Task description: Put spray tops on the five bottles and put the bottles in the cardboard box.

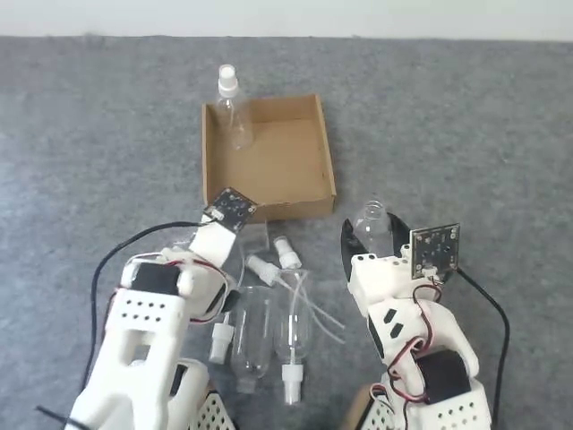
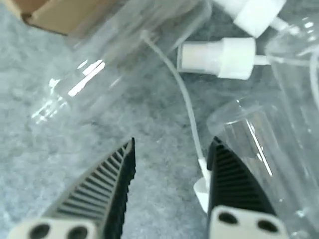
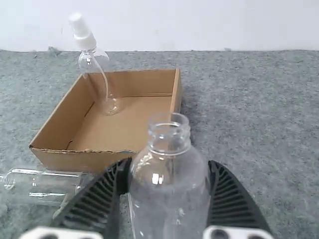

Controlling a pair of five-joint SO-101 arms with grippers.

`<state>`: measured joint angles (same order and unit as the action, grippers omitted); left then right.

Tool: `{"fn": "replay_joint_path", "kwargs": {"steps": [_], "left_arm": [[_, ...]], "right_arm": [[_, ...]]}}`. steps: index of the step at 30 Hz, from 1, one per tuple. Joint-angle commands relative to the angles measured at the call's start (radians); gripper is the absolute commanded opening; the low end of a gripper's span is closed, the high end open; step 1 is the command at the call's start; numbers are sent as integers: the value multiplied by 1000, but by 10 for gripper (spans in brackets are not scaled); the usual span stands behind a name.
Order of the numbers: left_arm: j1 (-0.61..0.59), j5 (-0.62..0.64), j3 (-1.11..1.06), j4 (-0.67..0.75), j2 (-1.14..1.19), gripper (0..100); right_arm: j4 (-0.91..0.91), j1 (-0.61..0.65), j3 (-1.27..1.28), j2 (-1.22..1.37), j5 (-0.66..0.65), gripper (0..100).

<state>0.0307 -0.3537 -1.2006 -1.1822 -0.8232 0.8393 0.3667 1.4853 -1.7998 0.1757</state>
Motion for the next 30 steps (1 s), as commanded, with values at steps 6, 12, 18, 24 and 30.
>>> {"fn": "replay_joint_path", "kwargs": {"steps": [6,12,18,24,30], "left_arm": [[80,57,-25,86,31,224],[78,89,-73,147,31,222],[78,84,-76,152,32,158],[84,84,-76,152,32,157],[86,84,-76,153,34,156]], "right_arm": [[-24,-13,-15,-16,9,114],[-24,-13,-15,-16,9,114],[-24,-13,-15,-16,9,114],[-24,-13,-15,-16,9,114],[-24,-13,-14,-16,9,114]]}}
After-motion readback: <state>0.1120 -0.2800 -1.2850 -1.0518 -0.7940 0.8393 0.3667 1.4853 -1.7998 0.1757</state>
